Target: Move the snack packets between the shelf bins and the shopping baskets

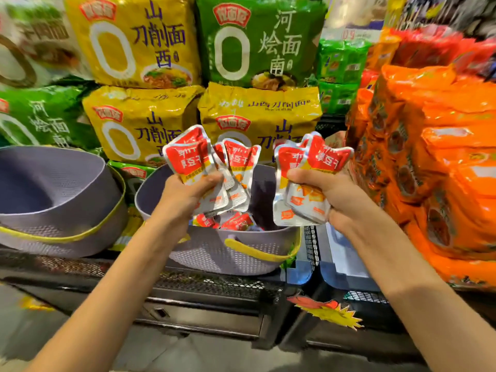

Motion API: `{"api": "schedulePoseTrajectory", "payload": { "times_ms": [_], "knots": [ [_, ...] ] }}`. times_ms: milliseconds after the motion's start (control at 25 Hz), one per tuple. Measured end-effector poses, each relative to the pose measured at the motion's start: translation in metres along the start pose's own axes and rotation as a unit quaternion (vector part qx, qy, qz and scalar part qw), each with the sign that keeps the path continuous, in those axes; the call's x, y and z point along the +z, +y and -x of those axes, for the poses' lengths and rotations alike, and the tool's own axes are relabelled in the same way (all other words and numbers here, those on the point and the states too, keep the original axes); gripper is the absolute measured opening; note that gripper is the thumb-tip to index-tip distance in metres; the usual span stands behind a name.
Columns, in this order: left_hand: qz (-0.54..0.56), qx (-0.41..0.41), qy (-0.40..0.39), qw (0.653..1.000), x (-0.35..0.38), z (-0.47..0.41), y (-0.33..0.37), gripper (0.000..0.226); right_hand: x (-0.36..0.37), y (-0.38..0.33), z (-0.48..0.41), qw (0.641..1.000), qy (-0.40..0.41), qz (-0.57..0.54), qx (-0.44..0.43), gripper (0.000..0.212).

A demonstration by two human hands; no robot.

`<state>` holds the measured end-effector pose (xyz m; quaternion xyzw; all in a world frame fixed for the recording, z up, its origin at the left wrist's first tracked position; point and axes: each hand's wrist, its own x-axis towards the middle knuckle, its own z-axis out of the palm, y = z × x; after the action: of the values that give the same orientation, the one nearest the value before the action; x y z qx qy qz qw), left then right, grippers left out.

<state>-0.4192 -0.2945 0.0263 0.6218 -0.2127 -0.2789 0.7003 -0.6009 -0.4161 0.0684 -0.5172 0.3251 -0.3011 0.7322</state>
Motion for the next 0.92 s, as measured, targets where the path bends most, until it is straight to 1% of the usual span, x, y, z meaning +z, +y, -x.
{"api": "schedulePoseTrajectory", "payload": {
  "times_ms": [120, 240, 320, 360, 440, 480, 560, 640, 680, 720, 760, 800, 840, 920],
  "knots": [
    [-0.069, -0.021, -0.016, 0.997, -0.008, -0.044, -0.004, 0.01, 0.009, 0.007, -0.042, 0.997, 0.013, 0.071, 0.034, 0.025],
    [-0.168, -0.053, -0.061, 0.982, -0.017, -0.075, -0.013, 0.013, 0.017, 0.018, -0.074, 0.983, 0.024, 0.179, 0.031, 0.046],
    [-0.231, -0.079, -0.097, 0.965, -0.017, -0.086, -0.019, 0.013, 0.025, 0.027, -0.089, 0.966, -0.006, 0.257, 0.039, 0.061],
    [-0.27, -0.09, -0.123, 0.951, -0.017, -0.092, -0.02, 0.012, 0.03, 0.031, -0.095, 0.955, -0.031, 0.289, 0.054, 0.056],
    [-0.349, -0.129, -0.183, 0.91, -0.022, -0.101, -0.02, 0.01, 0.04, 0.038, -0.104, 0.925, -0.09, 0.353, 0.11, 0.026],
    [-0.381, -0.154, -0.22, 0.885, -0.025, -0.105, -0.02, 0.01, 0.046, 0.04, -0.106, 0.9, -0.116, 0.394, 0.147, 0.022],
    [-0.442, -0.194, -0.287, 0.828, -0.031, -0.112, -0.023, 0.008, 0.051, 0.049, -0.109, 0.861, -0.141, 0.449, 0.196, 0.025],
    [-0.492, -0.226, -0.32, 0.777, -0.035, -0.118, -0.032, 0.008, 0.051, 0.061, -0.113, 0.813, -0.182, 0.495, 0.248, 0.022],
    [-0.517, -0.238, -0.33, 0.754, -0.036, -0.119, -0.035, 0.011, 0.051, 0.067, -0.116, 0.79, -0.19, 0.522, 0.259, 0.019],
    [-0.541, -0.244, -0.335, 0.731, -0.038, -0.121, -0.04, 0.024, 0.05, 0.072, -0.121, 0.773, -0.187, 0.549, 0.256, 0.016],
    [-0.564, -0.25, -0.339, 0.711, -0.039, -0.123, -0.043, 0.043, 0.05, 0.072, -0.121, 0.765, -0.18, 0.565, 0.251, 0.016],
    [-0.578, -0.257, -0.335, 0.699, -0.04, -0.123, -0.045, 0.057, 0.049, 0.073, -0.123, 0.753, -0.178, 0.58, 0.254, 0.027],
    [-0.583, -0.257, -0.323, 0.699, -0.041, -0.123, -0.046, 0.061, 0.05, 0.071, -0.122, 0.738, -0.181, 0.596, 0.259, 0.041],
    [-0.587, -0.255, -0.293, 0.71, -0.042, -0.122, -0.045, 0.06, 0.052, 0.07, -0.119, 0.721, -0.187, 0.615, 0.26, 0.062]
  ]
}}
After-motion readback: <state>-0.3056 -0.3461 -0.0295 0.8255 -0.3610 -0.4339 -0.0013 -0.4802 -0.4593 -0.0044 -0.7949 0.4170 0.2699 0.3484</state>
